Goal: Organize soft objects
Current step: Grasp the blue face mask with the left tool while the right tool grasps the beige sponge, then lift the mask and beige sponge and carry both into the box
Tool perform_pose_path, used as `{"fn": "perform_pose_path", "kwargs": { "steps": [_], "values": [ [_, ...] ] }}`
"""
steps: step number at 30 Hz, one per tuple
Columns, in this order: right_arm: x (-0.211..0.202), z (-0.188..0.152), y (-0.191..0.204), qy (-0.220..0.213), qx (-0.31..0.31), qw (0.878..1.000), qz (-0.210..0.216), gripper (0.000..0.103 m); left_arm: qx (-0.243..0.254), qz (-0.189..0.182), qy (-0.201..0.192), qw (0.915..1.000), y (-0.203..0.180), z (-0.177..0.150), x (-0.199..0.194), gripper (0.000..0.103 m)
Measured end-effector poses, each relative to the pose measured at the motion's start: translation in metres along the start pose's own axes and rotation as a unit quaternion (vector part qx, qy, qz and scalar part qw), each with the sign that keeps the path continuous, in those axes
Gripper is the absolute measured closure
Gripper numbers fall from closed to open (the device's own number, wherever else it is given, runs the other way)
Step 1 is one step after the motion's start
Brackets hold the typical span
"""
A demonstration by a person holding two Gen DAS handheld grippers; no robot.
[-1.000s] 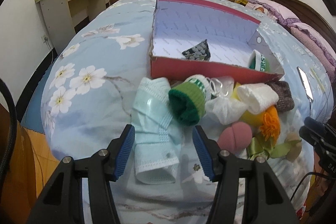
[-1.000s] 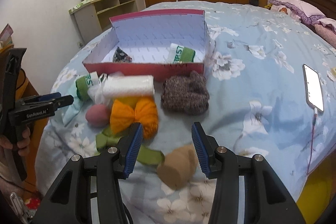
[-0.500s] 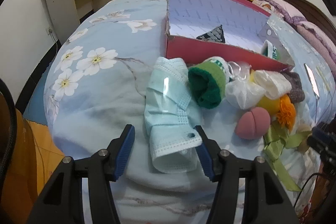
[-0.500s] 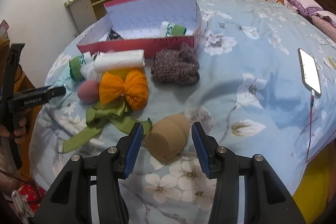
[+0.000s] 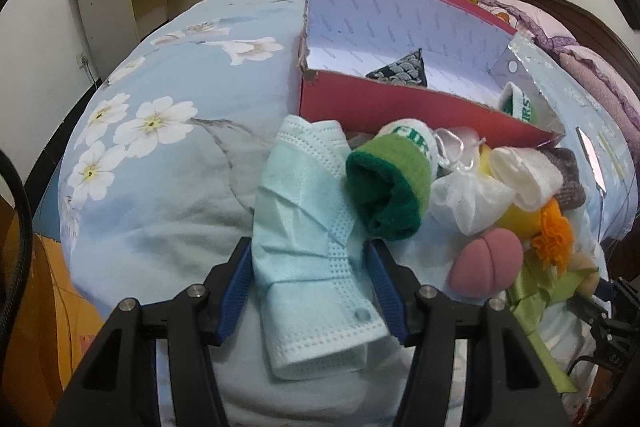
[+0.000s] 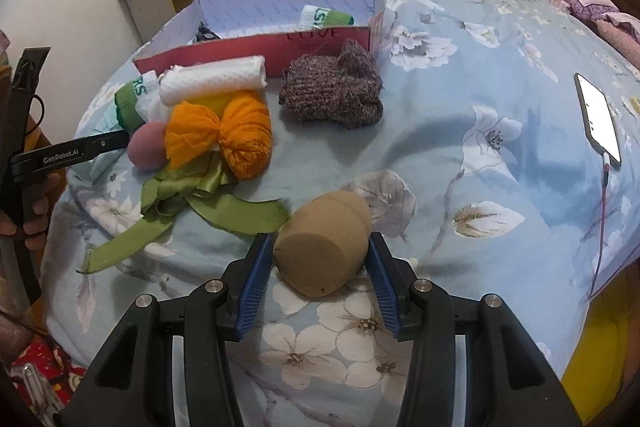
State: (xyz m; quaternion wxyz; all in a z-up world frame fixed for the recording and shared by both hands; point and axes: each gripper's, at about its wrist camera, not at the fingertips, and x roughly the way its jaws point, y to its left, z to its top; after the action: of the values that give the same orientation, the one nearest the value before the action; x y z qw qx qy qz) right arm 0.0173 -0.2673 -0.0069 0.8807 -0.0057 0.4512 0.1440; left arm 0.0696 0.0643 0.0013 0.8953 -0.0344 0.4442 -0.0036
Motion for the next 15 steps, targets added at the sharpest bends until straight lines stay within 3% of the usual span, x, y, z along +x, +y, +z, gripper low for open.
{"fn": "perform_pose_path", "kwargs": {
  "steps": [10,15],
  "values": [
    [0.0021,-0.0023,-0.0008,-0.011,0.000,1.000,-0.004,0.057,-0.002,0.005,-0.003,1.0000,-0.0007,-0.0028,0.0044,0.043],
    [-0.0021,-0.0030,-0.0006,-0.020,0.000,1.000,-0.007,0.061,0.003,0.003,-0.007,1.0000,-0.0005,-0.0059,-0.0001,0.062]
  ]
}}
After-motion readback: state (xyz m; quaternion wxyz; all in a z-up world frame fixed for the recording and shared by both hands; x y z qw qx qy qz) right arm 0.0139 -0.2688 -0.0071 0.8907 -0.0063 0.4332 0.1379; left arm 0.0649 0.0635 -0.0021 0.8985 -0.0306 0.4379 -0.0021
